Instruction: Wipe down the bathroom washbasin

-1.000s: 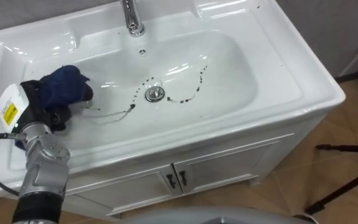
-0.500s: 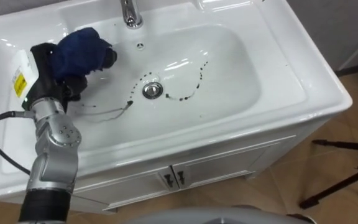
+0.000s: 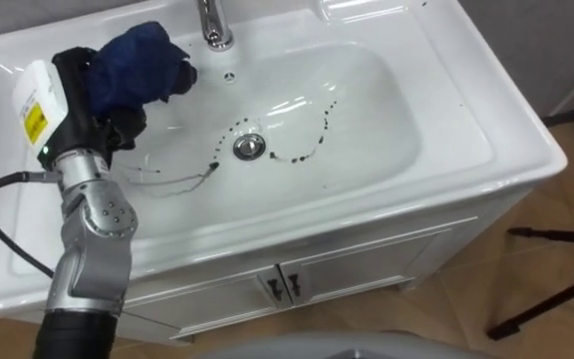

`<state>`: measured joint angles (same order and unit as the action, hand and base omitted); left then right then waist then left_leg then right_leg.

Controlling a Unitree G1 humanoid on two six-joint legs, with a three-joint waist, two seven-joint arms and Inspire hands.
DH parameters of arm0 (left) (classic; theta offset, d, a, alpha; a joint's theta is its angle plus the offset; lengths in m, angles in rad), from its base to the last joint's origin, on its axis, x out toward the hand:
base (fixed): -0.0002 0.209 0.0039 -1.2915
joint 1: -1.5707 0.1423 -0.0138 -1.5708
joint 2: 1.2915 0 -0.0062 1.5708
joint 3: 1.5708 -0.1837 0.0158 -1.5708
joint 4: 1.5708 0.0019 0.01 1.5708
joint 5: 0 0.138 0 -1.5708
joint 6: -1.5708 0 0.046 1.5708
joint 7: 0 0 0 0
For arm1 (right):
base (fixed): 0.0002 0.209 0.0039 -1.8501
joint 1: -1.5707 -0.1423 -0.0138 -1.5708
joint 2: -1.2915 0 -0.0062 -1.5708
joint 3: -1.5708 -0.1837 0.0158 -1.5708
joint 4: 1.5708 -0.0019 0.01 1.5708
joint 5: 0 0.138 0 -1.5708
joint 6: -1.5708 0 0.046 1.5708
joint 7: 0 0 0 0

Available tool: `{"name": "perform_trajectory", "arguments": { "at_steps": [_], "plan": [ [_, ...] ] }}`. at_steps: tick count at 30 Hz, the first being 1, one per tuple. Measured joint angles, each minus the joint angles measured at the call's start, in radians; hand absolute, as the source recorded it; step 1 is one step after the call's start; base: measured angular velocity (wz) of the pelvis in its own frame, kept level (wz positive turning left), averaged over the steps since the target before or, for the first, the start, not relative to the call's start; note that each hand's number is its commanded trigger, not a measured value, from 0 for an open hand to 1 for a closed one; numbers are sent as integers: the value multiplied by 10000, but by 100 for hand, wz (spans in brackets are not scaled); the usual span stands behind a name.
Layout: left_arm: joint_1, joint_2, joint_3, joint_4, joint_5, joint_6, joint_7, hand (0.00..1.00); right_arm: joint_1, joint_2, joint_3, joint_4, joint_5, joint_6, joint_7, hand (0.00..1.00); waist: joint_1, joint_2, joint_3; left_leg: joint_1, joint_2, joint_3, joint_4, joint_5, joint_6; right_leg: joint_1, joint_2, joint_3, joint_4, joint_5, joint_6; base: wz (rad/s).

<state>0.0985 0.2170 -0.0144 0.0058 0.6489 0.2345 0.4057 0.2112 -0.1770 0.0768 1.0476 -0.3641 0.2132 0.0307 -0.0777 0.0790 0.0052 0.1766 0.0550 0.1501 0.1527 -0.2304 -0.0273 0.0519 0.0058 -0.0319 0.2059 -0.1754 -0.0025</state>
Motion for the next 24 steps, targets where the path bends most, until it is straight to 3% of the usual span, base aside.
{"name": "perform_trajectory", "arguments": {
  "at_steps": [3, 6, 12, 24],
  "plan": [
    [107, 0, -29, 109, 469, 65, -283, 100, 36, 32, 4, 6, 9, 66, 60, 0, 6, -16, 28, -43, 0, 26, 0, 0, 0, -19, 6, 27, 4, 2, 2, 0],
    [107, 4, -22, 424, 1093, 213, -624, 100, 66, 38, 4, -3, -1, 72, 162, 0, 6, 22, 8, -117, 0, 44, 0, 0, 0, -150, 10, 58, 40, 5, 6, -1],
    [86, 67, -320, 1336, 1101, 481, -1171, 100, 70, 43, 110, 7, -1, 71, 157, 0, -181, 55, -7, -174, 7, 57, 12, 1, 1, -164, 5, 31, 150, 14, -5, 0],
    [59, 69, -460, 2572, 1101, 656, -2013, 100, 123, 42, 86, 1, -30, 271, 108, 0, -590, 59, 3, -114, 17, 125, 19, 1, 1, -163, 22, 47, 35, 21, -10, 0]
  ]
}}
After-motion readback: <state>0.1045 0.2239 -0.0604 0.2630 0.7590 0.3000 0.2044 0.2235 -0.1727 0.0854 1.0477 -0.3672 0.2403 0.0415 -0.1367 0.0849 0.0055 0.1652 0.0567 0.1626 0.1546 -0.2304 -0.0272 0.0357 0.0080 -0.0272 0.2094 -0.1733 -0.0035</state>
